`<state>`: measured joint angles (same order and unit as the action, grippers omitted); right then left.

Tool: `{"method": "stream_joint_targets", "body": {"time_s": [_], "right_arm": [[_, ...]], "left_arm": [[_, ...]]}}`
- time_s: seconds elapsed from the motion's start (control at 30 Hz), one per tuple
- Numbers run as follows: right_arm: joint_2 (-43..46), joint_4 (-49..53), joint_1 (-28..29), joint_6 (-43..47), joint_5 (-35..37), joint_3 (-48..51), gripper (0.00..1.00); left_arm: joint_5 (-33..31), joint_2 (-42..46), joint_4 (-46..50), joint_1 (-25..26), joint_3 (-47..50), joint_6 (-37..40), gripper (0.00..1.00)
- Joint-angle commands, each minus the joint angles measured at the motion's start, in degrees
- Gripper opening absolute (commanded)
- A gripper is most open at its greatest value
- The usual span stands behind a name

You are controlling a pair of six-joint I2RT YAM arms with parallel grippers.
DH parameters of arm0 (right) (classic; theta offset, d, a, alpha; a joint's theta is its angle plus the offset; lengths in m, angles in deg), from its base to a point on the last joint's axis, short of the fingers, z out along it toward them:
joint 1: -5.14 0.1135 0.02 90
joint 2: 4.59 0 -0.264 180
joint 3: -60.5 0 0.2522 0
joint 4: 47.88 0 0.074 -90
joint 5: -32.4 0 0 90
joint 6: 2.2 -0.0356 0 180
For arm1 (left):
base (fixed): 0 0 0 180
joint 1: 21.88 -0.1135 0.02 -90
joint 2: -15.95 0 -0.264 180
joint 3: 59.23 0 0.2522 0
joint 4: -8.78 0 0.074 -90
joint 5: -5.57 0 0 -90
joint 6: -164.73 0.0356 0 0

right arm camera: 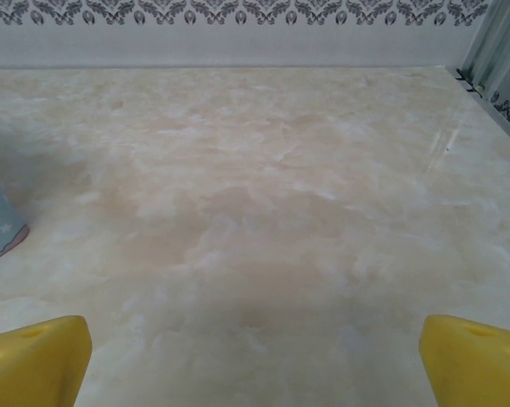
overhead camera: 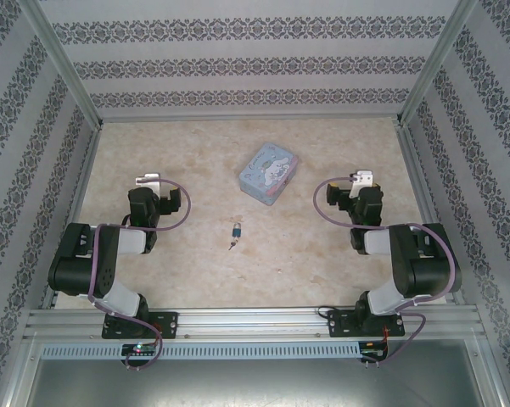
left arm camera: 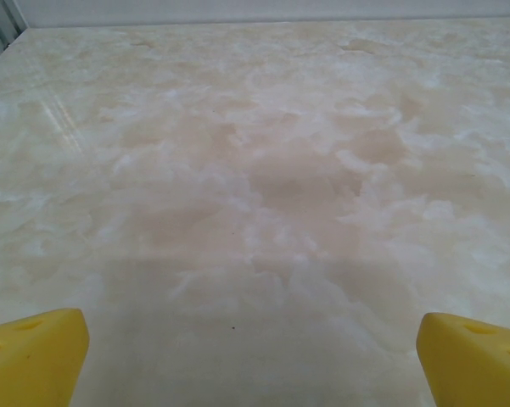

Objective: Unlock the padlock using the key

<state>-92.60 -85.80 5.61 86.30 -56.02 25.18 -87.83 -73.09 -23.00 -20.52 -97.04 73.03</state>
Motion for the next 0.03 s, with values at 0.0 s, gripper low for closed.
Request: {"method": "stream_joint_targets", "body": {"time_s": [0.0], "right_arm": [[1.1,-1.0,-0.3,-0.5,-2.0,-0.2,0.98]], "left_arm": [[0.4,-0.5,-2.8,-0.9,0.7,0.6,1.0]]}}
